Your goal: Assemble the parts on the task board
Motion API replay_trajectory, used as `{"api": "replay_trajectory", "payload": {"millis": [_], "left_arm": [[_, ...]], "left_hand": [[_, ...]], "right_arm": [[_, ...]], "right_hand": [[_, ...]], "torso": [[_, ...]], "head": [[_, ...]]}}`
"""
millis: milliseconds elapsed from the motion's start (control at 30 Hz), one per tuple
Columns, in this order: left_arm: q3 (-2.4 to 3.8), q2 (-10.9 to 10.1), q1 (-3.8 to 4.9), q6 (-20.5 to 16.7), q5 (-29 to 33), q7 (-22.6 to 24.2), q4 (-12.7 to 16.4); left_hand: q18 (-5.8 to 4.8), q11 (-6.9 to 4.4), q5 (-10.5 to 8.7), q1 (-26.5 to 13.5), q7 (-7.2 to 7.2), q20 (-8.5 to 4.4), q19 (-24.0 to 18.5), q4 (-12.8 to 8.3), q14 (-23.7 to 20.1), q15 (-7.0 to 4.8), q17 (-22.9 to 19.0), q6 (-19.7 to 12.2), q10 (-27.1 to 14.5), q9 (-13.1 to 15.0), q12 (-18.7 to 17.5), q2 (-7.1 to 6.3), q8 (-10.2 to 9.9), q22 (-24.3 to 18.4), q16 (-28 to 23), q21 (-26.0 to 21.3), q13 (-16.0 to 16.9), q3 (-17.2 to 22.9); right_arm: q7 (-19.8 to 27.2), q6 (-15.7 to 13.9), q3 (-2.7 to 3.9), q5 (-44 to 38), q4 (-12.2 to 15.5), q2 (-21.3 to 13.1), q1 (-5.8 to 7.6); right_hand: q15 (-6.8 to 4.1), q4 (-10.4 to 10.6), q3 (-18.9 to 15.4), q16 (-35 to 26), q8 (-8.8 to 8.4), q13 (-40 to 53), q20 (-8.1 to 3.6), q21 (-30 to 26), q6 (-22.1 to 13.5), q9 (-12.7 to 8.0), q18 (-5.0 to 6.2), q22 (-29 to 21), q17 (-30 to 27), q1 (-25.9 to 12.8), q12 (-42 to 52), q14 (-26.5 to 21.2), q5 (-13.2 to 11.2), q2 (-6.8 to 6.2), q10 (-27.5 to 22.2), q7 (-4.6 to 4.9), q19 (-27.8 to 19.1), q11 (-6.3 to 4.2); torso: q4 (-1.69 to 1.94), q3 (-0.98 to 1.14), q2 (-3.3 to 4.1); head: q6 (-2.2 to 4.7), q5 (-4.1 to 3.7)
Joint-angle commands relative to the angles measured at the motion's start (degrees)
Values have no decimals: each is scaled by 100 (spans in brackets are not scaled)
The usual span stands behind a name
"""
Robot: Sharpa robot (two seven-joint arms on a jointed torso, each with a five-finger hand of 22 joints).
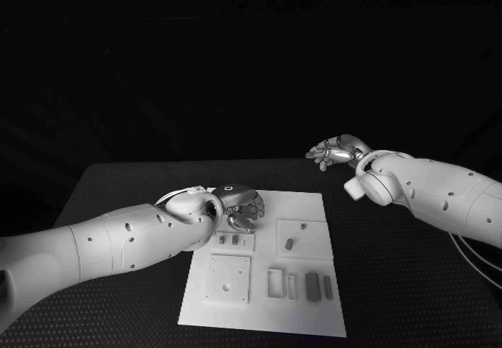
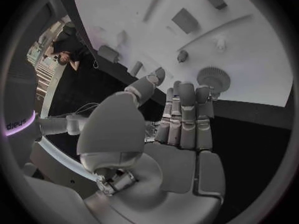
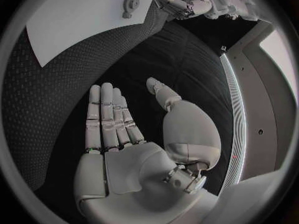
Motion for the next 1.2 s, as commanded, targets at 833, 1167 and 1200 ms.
{"api": "replay_trajectory", "payload": {"millis": [833, 1167, 1200], "left_arm": [[-106, 253, -3, 184, -576, 84, -412], [-107, 368, -45, 448, -565, 113, -559], [-107, 373, -48, 439, -565, 110, -571]], "left_hand": [[212, 26, 57, -95, 48, -163, 283, 80, 283, 7, 161, 64, 85, -102, -318, 138, -46, 106, 302, 250, 21, -59], [239, 90, 62, -121, 72, -95, 216, 131, 250, 70, 162, 161, 9, -114, -464, 343, -15, 105, 295, 230, -12, -20], [244, 97, 63, -123, 83, -86, 200, 123, 245, 78, 163, 183, -9, -117, -496, 364, -9, 107, 295, 227, -27, -20]], "right_arm": [[46, 101, 1, -8, 22, 13, -7], [46, 101, 2, -8, 60, 2, -7], [45, 101, 2, -8, 65, 0, -7]], "right_hand": [[14, 16, -8, 12, 23, -18, 32, -26, -35, -12, 46, 16, -7, -35, 43, -39, 30, 32, -29, 80, 21, -6], [14, 16, -8, 13, 24, -21, 32, -29, -35, -13, 46, 19, -7, -36, 46, -39, 30, 32, -29, 80, 22, -6], [14, 16, -8, 13, 24, -22, 32, -29, -35, -13, 46, 19, -7, -36, 46, -39, 30, 32, -29, 80, 23, -6]], "torso": [[5, 5, -6], [1, 4, 2], [-1, 4, 3]], "head": [[-19, -18], [-25, -31], [-25, -33]]}}
